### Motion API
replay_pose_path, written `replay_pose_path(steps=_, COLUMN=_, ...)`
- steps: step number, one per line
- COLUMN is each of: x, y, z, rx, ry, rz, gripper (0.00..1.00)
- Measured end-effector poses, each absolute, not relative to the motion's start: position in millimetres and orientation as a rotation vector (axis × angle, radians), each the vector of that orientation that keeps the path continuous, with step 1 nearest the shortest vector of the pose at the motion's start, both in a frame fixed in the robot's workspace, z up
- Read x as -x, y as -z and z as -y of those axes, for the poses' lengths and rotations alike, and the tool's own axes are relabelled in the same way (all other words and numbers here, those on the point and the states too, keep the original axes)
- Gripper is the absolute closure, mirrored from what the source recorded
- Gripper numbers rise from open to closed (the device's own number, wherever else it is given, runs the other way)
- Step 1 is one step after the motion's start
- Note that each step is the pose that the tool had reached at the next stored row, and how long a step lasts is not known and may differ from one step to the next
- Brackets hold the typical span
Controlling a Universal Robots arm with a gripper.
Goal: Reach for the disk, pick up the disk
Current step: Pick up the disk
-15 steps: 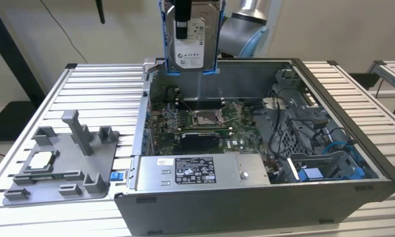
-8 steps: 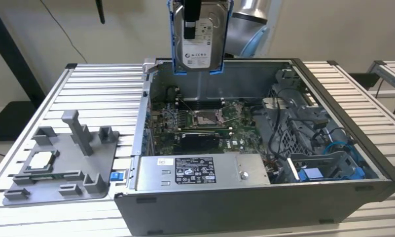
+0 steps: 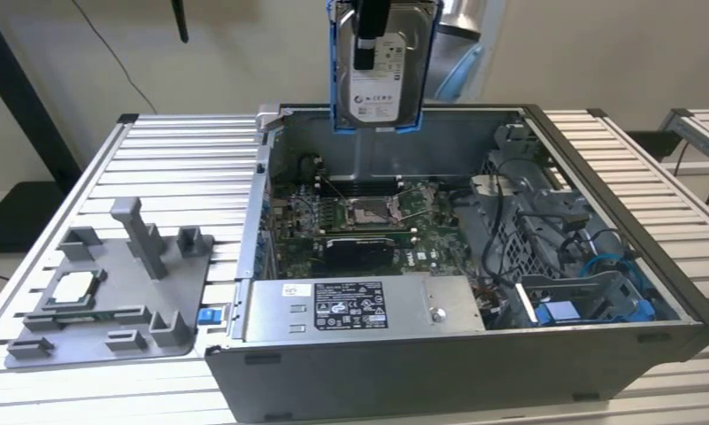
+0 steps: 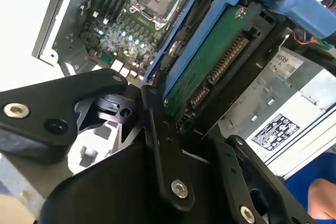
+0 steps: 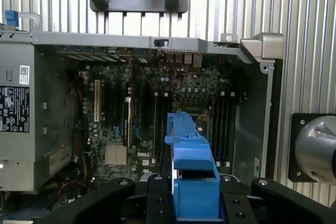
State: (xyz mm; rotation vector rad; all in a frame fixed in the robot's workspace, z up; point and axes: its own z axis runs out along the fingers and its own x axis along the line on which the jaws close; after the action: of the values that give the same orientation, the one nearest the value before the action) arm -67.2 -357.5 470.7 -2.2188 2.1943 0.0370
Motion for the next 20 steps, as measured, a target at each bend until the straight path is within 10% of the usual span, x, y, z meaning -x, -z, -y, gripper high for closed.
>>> replay_pose_path(steps=20, x=11.4, y=-470.7, z=357.6, rx=2.219, ry=-0.037, rz=-2.194, gripper=1.00)
